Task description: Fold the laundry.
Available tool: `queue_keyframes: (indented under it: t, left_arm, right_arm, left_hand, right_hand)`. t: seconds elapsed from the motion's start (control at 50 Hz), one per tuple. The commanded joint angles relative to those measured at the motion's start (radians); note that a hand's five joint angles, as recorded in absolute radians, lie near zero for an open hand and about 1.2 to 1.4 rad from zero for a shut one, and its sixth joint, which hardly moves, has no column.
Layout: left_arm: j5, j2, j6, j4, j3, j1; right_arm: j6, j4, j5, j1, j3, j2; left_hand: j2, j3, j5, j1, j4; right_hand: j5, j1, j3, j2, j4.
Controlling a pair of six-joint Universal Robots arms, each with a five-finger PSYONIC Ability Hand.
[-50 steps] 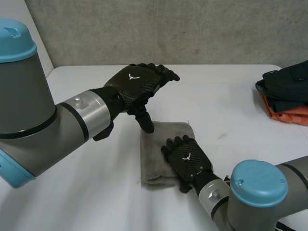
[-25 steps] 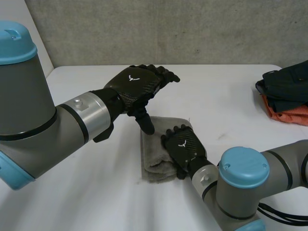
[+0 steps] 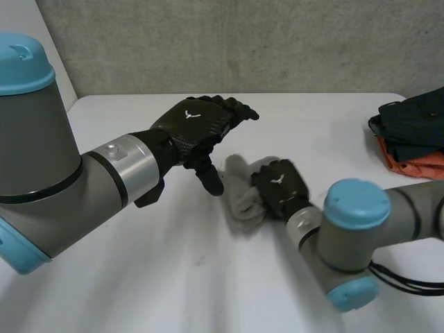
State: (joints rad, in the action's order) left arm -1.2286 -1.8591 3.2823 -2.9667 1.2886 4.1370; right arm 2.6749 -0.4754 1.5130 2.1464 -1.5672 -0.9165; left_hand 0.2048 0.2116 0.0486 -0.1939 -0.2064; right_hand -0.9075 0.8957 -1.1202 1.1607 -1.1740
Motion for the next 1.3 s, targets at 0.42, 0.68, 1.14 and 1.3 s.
queue_keyframes:
  t: [0.42, 0.68, 1.14, 1.3]
  left_arm:
    - [-0.002, -0.003, 0.0, 0.0, 0.009, 0.009]
    - [-0.003, -0.005, 0.0, -0.002, 0.012, 0.009]
    - [-0.006, -0.043, -0.001, -0.008, 0.015, 0.003]
    - [-0.005, -0.029, -0.046, -0.009, 0.012, 0.002]
  right_arm:
    - [-0.178, 0.092, -0.508, -0.539, 0.542, 0.074]
    - [0.143, 0.104, -0.519, -0.692, 1.262, 0.355]
    - [0.129, 0.113, -0.846, -0.951, 1.023, 0.489]
    - [0.137, 0.202, -0.844, -0.974, 0.978, 0.357]
  left_hand:
    - [0.038, 0.031, 0.02, -0.049, -0.036]
    - [0.038, 0.031, 0.02, -0.049, -0.036]
    - [0.035, 0.028, 0.017, -0.046, -0.034]
    - [0.035, 0.028, 0.017, -0.046, -0.034]
  right_hand:
    - [-0.314, 0.501, -0.276, 0.236, -0.222]
    - [-0.314, 0.501, -0.276, 0.236, -0.222]
    - [-0.193, 0.379, -0.154, 0.114, -0.101]
    - [0.907, -0.721, 0.946, -0.986, 0.999]
